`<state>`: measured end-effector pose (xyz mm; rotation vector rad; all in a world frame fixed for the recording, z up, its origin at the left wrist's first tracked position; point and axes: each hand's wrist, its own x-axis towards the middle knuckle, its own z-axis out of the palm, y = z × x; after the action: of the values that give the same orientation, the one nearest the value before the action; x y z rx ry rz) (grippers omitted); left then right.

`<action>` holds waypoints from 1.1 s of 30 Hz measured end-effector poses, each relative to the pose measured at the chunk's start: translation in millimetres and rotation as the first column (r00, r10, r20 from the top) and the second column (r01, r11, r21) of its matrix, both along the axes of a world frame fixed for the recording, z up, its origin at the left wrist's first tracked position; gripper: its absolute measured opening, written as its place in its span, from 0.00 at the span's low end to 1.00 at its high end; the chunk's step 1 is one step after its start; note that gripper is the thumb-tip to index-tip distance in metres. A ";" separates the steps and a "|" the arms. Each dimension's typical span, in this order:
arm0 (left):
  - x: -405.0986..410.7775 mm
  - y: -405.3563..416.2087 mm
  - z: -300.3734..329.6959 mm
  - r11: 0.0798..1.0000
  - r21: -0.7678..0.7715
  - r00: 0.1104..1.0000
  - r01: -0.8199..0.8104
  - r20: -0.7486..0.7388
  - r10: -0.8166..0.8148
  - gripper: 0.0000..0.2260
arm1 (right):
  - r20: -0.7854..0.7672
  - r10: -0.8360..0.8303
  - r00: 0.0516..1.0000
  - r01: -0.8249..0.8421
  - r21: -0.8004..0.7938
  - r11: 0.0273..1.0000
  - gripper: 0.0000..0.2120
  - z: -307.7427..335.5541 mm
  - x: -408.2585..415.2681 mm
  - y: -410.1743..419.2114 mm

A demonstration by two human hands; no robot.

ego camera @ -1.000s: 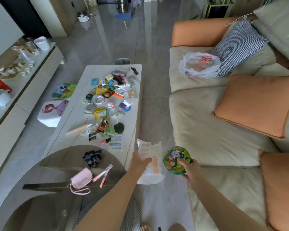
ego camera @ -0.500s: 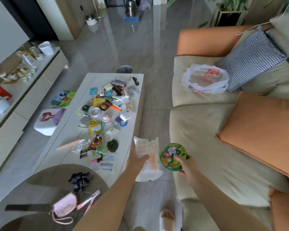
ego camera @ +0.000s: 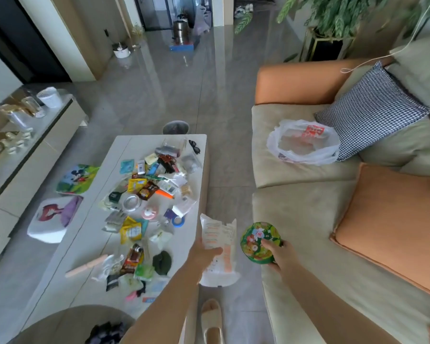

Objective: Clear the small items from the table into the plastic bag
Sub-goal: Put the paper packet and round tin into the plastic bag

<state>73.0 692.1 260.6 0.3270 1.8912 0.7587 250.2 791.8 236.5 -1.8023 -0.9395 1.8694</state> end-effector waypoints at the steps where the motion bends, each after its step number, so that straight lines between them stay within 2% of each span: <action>1: -11.9 8.4 -1.9 1.000 0.001 1.000 0.003 0.021 -0.003 0.18 | 0.003 -0.016 1.000 0.016 -0.003 1.000 0.17 0.9 -9.5 7.7; 4: -45.3 33.5 -5.8 1.000 0.018 0.996 -0.009 0.085 0.007 0.16 | 0.027 -0.066 0.997 0.066 -0.003 0.998 0.16 3.8 -35.2 29.3; 14: -115.6 132.0 -2.6 0.998 0.014 0.997 0.067 0.027 -0.068 0.15 | 0.017 -0.179 0.984 0.180 -0.031 0.983 0.14 3.9 -90.7 103.9; 19: -130.9 197.9 -5.5 0.999 0.033 0.997 0.035 0.074 -0.037 0.17 | -0.013 -0.212 0.977 0.211 -0.069 0.975 0.15 -4.9 -106.3 163.6; 24: -139.3 260.2 -4.6 1.000 0.029 0.996 0.010 0.084 -0.012 0.13 | -0.001 -0.192 0.981 0.191 -0.092 0.977 0.17 -12.9 -116.0 223.5; 33: -156.7 350.9 -8.8 0.998 0.063 0.988 -0.008 0.154 -0.002 0.17 | 0.003 -0.268 0.963 0.267 -0.063 0.961 0.17 -14.2 -132.4 310.5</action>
<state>-83.7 1043.0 251.8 0.2963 1.7258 0.8237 117.9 1102.3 222.3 -1.8551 -0.6040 1.7497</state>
